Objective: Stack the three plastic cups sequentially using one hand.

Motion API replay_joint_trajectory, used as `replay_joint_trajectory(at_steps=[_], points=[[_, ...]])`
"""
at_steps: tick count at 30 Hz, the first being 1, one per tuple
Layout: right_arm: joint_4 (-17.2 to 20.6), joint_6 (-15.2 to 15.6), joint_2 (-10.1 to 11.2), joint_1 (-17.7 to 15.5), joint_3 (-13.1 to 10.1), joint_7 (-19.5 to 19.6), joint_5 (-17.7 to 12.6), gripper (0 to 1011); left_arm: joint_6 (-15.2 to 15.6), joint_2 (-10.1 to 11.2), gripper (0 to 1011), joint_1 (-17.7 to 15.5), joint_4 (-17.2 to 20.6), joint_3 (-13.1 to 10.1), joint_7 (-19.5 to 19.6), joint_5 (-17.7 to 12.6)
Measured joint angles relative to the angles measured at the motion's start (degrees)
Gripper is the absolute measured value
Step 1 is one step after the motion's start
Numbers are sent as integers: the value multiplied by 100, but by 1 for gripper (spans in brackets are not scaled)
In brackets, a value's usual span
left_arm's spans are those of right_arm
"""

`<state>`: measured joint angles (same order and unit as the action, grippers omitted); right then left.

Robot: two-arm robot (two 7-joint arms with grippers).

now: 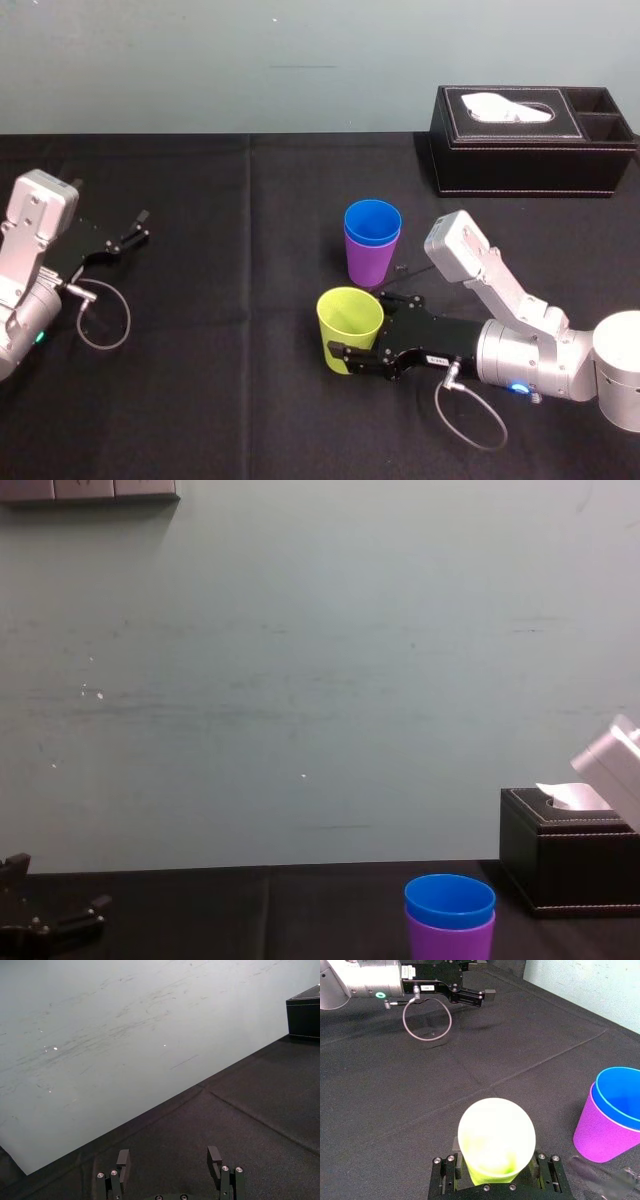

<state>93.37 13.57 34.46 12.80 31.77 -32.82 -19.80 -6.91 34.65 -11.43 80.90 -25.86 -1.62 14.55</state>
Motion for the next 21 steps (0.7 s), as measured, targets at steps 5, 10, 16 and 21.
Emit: replay_joint_trajectory(at_steps=[5, 10, 16, 21], points=[[3, 0, 3, -3, -1, 0, 0, 734, 0, 0, 1011, 0, 0, 0, 0, 0], [6, 0, 5, -4, -2, 1, 0, 734, 0, 0, 1011, 0, 0, 0, 0, 0], [6, 0, 6, -4, -2, 2, 0, 734, 0, 0, 1011, 0, 0, 0, 0, 0], [6, 1, 6, -4, -2, 5, 0, 734, 0, 0, 1012, 0, 0, 0, 0, 0]])
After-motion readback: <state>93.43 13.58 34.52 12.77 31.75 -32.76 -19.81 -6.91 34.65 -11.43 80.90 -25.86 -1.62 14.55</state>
